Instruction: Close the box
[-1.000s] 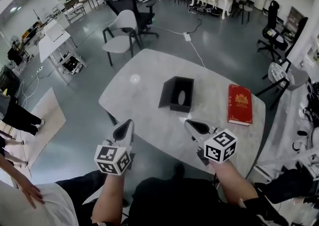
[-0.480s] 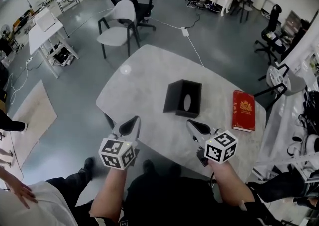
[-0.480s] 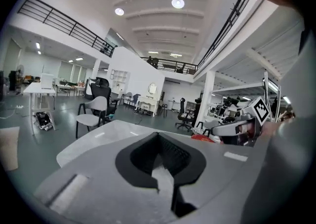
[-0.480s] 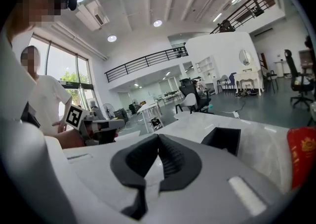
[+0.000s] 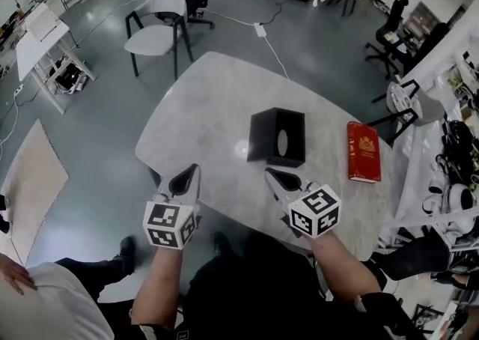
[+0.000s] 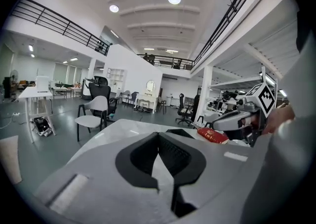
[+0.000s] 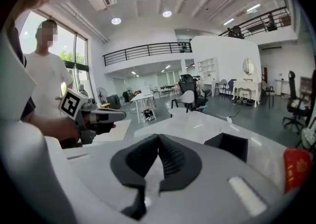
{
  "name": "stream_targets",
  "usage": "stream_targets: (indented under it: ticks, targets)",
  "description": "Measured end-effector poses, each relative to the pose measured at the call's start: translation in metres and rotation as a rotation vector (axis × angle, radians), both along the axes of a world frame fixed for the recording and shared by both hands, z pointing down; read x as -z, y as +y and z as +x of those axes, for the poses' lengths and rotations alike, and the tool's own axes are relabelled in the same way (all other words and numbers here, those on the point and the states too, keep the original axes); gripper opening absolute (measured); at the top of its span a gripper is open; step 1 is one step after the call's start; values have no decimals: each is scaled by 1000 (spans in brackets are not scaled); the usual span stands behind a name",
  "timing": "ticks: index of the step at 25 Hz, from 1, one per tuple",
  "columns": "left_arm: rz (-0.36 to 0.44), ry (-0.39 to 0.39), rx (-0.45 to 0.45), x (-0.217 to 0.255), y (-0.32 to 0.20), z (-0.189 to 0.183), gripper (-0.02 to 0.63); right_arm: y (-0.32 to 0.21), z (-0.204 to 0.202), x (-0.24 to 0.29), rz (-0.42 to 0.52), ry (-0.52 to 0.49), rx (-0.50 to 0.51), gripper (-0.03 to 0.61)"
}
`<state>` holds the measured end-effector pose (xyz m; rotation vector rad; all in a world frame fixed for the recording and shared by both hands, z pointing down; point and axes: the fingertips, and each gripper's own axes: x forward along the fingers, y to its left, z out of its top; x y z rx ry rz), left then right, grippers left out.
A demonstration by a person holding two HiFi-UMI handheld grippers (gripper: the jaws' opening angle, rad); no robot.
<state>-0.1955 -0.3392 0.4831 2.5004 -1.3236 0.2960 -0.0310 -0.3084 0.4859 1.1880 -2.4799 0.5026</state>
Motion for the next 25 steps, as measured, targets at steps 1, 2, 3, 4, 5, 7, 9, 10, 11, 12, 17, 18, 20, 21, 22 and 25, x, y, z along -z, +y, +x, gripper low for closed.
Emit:
stream_targets:
  ticks: [1, 2, 3, 4, 5, 7, 9, 10, 11, 12, 17, 18, 20, 21, 22, 25]
  targets:
    - [-4, 5, -5, -1, -4, -3, 9, -7, -2, -5, -1, 34, -5, 3]
    - [-7, 8, -9, -2, -8, -5, 9, -15, -2, -10, 1, 69, -4, 3]
    - [-9, 8, -14, -4, -13, -5, 9, -23, -2, -15, 4, 101, 2, 3]
    - [-9, 5, -18, -6, -17, -5, 9, -31, -1, -20, 8, 131, 12, 3]
    - [-10, 1, -23, -8, -22, -4, 9, -39, 0, -26, 9, 158, 24, 3]
    - [-10, -6, -33, -10, -28, -2, 9, -51, 0, -38, 2, 205, 58, 17]
    - [-13, -14, -43, -15, -32, 1, 9, -60, 0, -54, -10, 267, 104, 63]
    - [-18, -17, -47, -18, -33, 3, 9, -64, 3, -63, -14, 307, 125, 66]
    - [-23, -18, -48, -21, -36, 4, 9, -69, 5, -73, -19, 349, 143, 66]
    - [-29, -18, -46, -24, -39, 4, 9, -75, 8, -84, -25, 387, 160, 71]
    - [-56, 1, -20, -37, -57, 1, 9, -91, 7, -129, -82, 505, 265, 117]
    - [-61, 4, -17, -40, -59, 1, 9, -93, 8, -138, -86, 539, 287, 124]
    - [-70, 7, -15, -47, -61, 2, 9, -95, 11, -155, -83, 609, 327, 129]
    - [-74, 8, -15, -50, -61, 2, 9, -96, 12, -163, -76, 640, 346, 137]
    - [-77, 9, -15, -53, -61, 2, 9, -97, 12, -170, -69, 668, 363, 138]
    - [-92, 16, -12, -62, -60, 2, 9, -98, 13, -190, -68, 738, 407, 152]
